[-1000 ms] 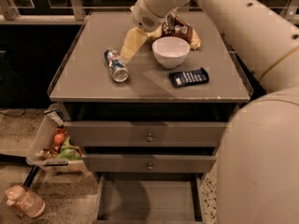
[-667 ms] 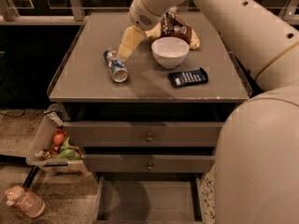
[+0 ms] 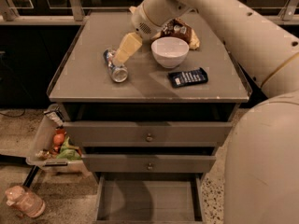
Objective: Place redbull can into bottom drawer
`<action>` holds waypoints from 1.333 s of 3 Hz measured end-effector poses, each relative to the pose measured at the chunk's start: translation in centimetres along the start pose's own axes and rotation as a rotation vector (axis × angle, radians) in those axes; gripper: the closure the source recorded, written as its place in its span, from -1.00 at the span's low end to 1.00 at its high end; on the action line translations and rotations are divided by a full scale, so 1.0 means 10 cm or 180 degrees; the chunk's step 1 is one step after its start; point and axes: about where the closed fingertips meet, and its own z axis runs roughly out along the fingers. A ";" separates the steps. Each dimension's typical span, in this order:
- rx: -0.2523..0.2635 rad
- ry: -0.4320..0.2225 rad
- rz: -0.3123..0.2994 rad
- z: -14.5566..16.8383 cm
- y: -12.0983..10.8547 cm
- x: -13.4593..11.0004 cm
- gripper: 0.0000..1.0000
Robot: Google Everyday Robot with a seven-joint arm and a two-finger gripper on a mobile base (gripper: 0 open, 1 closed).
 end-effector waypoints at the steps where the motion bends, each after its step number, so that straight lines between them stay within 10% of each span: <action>1: -0.0029 -0.0145 0.0159 0.13 0.10 -0.09 -1.00; 4: 0.0254 0.0469 0.0030 0.47 0.34 -0.12 -1.00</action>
Offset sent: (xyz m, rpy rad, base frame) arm -0.0120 0.0435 -0.0034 0.0369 0.0050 -0.0820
